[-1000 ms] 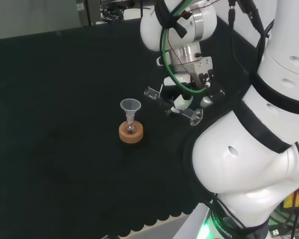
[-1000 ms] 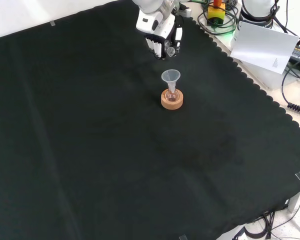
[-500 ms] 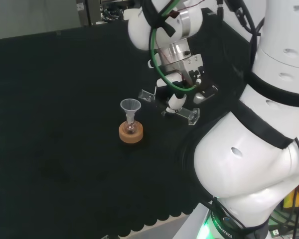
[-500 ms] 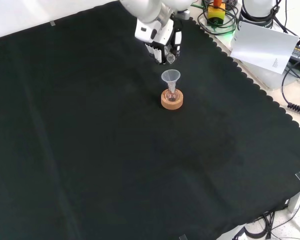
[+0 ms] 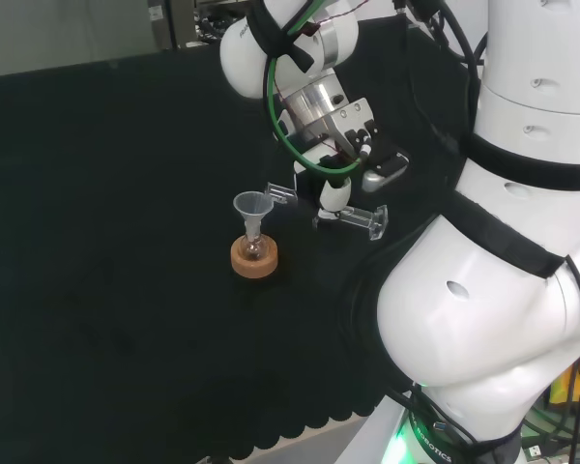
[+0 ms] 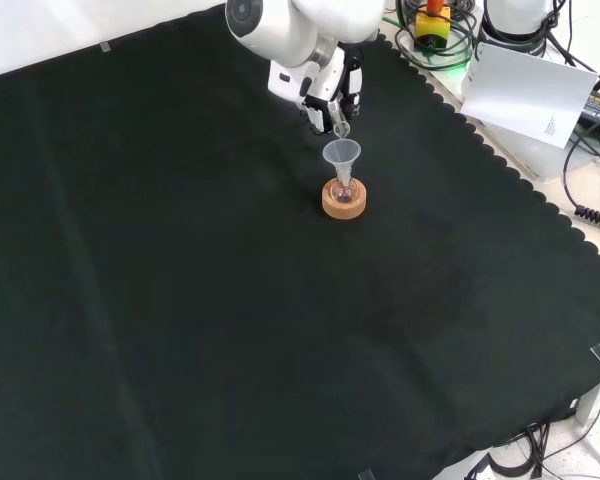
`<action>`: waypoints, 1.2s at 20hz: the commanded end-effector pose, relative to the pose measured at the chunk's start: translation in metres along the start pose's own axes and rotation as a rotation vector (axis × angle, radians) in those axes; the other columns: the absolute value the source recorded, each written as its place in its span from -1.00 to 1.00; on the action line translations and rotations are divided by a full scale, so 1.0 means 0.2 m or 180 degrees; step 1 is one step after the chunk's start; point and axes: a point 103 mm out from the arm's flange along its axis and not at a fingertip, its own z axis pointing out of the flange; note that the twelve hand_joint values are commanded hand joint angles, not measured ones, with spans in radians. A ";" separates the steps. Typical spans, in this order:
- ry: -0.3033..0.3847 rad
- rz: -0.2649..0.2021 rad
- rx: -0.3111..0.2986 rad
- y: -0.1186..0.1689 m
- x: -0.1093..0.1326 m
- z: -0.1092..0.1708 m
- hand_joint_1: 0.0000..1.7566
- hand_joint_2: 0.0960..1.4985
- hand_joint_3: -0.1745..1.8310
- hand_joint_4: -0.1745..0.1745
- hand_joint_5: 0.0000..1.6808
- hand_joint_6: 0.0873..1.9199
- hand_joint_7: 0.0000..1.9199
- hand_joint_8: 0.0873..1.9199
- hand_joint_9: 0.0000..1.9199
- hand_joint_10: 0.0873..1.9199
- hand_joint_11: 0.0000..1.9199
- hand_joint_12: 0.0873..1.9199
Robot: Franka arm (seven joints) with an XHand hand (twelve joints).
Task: Pour the water from the graduated cylinder into the round-bottom flask.
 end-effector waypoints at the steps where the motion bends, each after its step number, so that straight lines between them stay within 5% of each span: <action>1: -0.0162 0.0035 0.0091 -0.02 0.02 -0.04 0.43 0.45 -0.83 -1.00 0.17 0.01 0.05 -0.02 0.47 -1.00 0.27 -0.26; 24: -0.0338 0.0262 0.0542 -0.07 0.05 -0.13 0.43 0.45 -0.83 -1.00 0.17 0.01 0.05 -0.02 0.48 -1.00 0.27 -0.26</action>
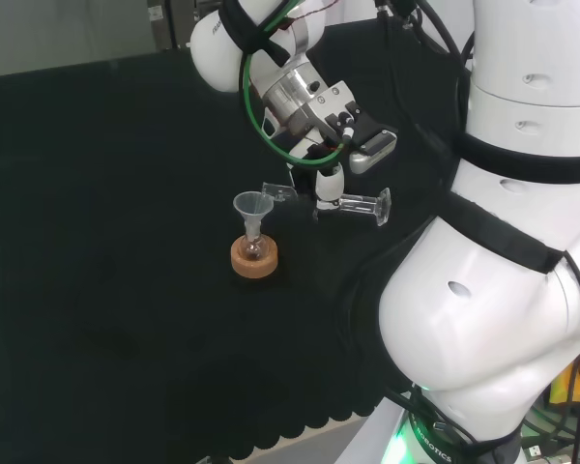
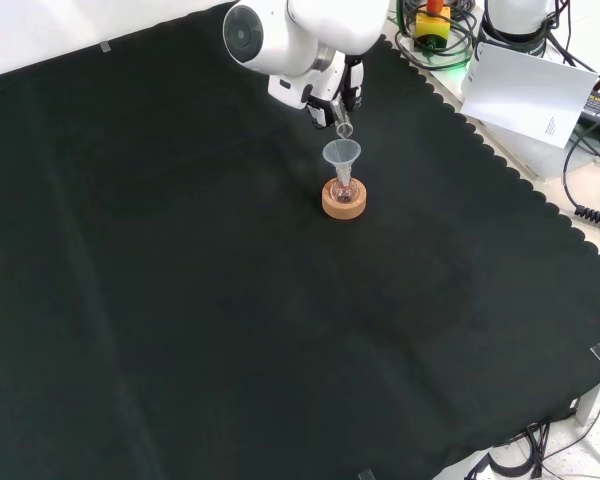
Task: Pour the water from the graduated cylinder into the round-bottom flask.
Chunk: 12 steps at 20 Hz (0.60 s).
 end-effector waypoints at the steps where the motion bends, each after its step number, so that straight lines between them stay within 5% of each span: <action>1: -0.0075 0.0053 0.0093 -0.01 0.01 -0.01 0.43 0.45 -0.83 -1.00 0.17 0.01 0.05 -0.02 0.48 -1.00 0.27 -0.26; 12: -0.0181 0.0167 0.0280 -0.03 0.04 -0.05 0.43 0.45 -0.83 -1.00 0.17 0.01 0.05 -0.02 0.48 -1.00 0.27 -0.26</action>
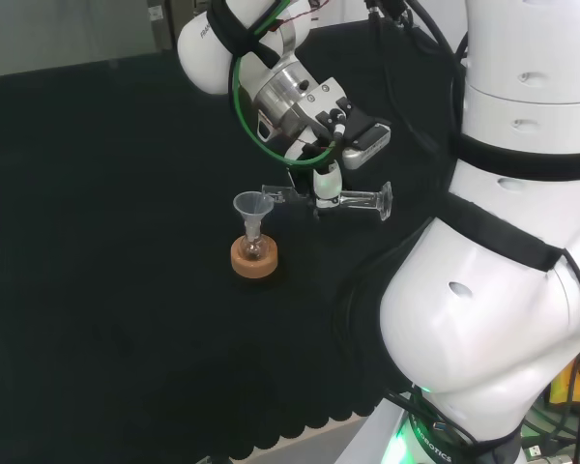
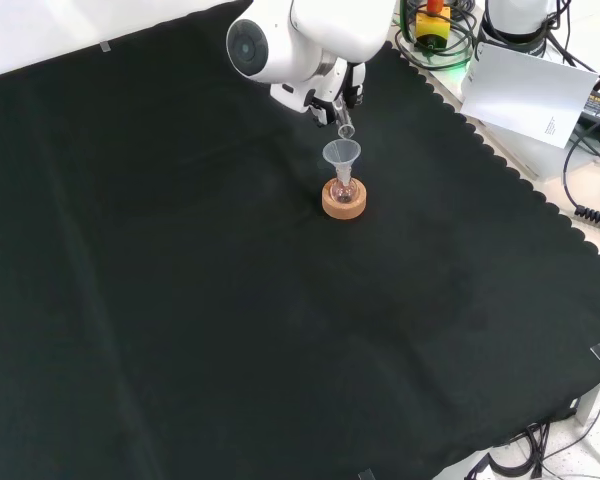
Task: Pour the water from the graduated cylinder into the round-bottom flask.
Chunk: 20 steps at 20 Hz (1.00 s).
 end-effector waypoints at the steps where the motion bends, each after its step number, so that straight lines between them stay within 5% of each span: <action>1: -0.0054 0.0049 0.0094 -0.01 0.02 -0.02 0.43 0.45 -0.83 -1.00 0.17 0.01 0.05 -0.02 0.48 -1.00 0.27 -0.26; 20: -0.0187 0.0311 0.0302 -0.04 0.00 -0.05 0.43 0.45 -0.83 -1.00 0.16 0.01 0.05 -0.01 0.48 -1.00 0.27 -0.26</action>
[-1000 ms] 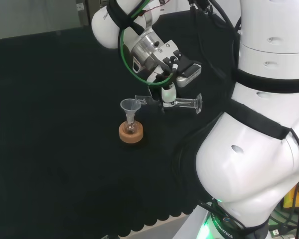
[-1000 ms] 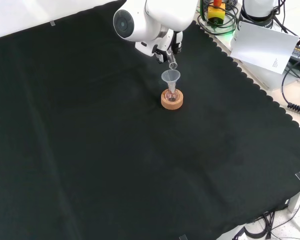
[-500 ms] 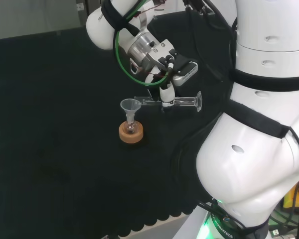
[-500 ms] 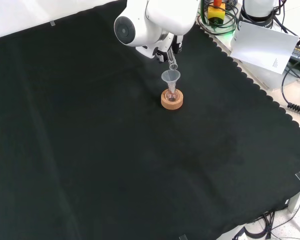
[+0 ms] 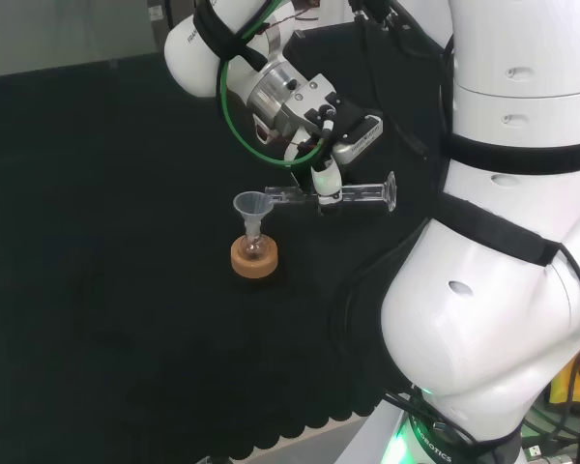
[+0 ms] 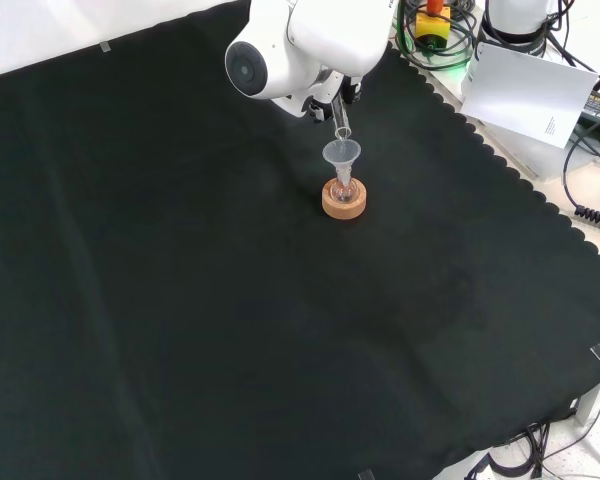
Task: Pour the water from the graduated cylinder into the round-bottom flask.
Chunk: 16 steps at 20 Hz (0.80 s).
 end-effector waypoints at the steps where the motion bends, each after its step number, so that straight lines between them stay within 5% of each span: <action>1: -0.0032 0.0032 0.0013 -0.01 0.00 -0.02 0.43 0.45 -0.83 -1.00 0.16 0.01 0.05 -0.01 0.48 -1.00 0.27 -0.26; 16: -0.0228 0.0213 0.0197 -0.03 0.07 -0.10 0.43 0.45 -0.83 -1.00 0.16 0.02 0.05 -0.01 0.49 -1.00 0.27 -0.26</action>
